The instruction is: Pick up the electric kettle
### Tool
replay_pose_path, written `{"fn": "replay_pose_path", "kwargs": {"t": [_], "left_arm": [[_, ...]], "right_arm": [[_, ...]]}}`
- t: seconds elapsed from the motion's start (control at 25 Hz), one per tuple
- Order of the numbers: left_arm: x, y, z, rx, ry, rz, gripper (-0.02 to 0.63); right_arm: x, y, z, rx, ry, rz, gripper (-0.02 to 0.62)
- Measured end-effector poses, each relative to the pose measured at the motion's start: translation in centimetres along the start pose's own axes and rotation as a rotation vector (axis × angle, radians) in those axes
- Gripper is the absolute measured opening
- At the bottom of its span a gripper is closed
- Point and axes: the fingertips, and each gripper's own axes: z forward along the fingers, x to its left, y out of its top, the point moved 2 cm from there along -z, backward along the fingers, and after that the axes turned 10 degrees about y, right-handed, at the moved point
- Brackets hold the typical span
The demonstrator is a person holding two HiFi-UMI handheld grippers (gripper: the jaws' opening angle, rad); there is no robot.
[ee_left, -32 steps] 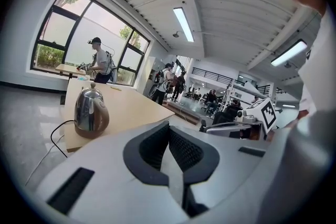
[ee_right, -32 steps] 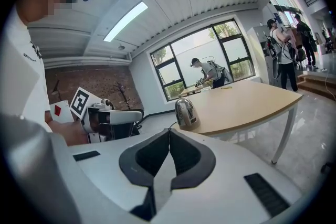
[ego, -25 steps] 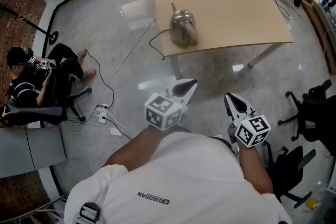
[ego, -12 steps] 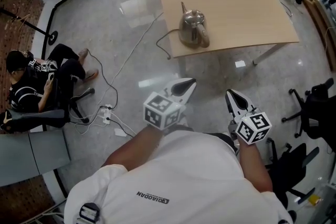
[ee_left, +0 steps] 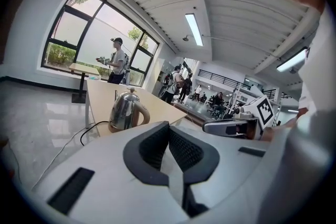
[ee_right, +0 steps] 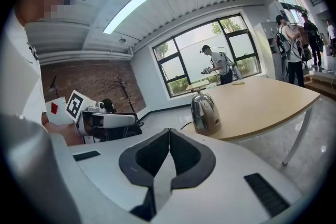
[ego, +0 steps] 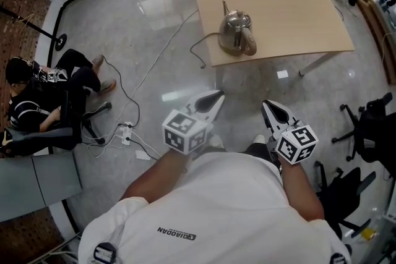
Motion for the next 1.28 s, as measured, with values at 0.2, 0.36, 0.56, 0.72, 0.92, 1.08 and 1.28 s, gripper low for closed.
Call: {"fn": "replay_pose_path", "kwargs": {"t": [0.2, 0.36, 0.56, 0.72, 0.92, 1.08, 1.28], "left_arm": [[2.2, -0.5, -1.6, -0.014, 0.062, -0.025, -0.005], [2.8, -1.0, -2.4, -0.011, 0.09, -0.029, -0.005], [3.0, -0.9, -2.3, -0.015, 0.107, -0.022, -0.005], [3.2, -0.7, -1.8, -0.005, 0.115, -0.009, -0.005], [3.7, -0.3, -0.2, 0.001, 0.127, -0.008, -0.005], [4.5, -0.1, 1.0, 0.014, 0.146, -0.012, -0.005], [5.2, 0.8, 2.9, 0.028, 0.159, -0.012, -0.005]], "right_arm": [[0.9, 0.4, 2.0, 0.024, 0.043, -0.031, 0.021], [1.2, 0.6, 3.1, 0.037, 0.075, -0.045, 0.021], [1.2, 1.0, 4.3, 0.045, 0.107, -0.058, 0.021], [0.5, 1.3, 5.3, 0.054, 0.125, -0.061, 0.021], [-1.5, 1.7, 6.7, 0.063, 0.13, -0.063, 0.021], [-3.0, 2.3, 7.7, 0.06, 0.139, -0.054, 0.021], [-5.7, 4.0, 8.6, 0.033, 0.121, -0.065, 0.021]]}}
